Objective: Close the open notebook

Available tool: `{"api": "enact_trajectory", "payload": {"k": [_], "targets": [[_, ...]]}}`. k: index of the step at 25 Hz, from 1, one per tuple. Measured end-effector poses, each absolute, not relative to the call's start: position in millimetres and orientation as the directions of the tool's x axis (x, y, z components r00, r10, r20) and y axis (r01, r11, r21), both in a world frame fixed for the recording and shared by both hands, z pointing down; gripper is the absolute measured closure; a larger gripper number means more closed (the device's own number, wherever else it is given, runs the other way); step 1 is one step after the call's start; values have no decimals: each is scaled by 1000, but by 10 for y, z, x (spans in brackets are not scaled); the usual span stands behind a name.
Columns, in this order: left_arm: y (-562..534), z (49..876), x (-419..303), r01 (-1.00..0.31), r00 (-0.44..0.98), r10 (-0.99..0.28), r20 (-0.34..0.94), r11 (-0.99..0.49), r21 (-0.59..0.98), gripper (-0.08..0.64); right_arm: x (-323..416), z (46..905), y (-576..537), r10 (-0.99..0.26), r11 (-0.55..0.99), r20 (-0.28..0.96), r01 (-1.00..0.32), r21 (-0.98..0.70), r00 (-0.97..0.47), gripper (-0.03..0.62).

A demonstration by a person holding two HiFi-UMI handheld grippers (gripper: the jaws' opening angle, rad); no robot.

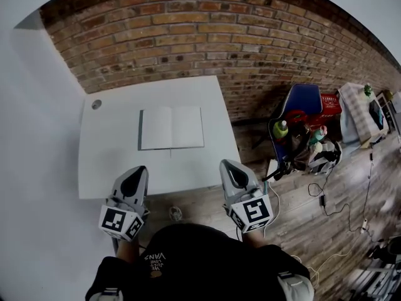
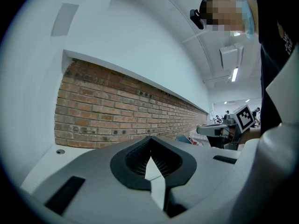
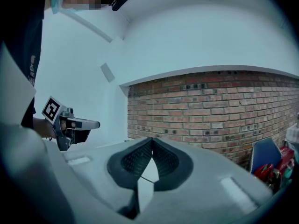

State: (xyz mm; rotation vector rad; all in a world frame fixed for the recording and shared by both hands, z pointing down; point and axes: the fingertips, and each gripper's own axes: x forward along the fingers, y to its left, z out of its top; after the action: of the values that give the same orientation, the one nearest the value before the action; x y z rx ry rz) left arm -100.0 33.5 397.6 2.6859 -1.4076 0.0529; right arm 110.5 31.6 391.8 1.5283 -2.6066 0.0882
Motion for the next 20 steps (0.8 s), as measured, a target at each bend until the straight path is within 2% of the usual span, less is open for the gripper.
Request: {"api": "enact_trajectory", "payload": {"k": [20], "targets": [[-254, 4201, -1832, -805, 591, -802, 89, -579, 131, 549, 466, 4029, -287, -900, 420, 147, -906, 46, -410, 594]]}}
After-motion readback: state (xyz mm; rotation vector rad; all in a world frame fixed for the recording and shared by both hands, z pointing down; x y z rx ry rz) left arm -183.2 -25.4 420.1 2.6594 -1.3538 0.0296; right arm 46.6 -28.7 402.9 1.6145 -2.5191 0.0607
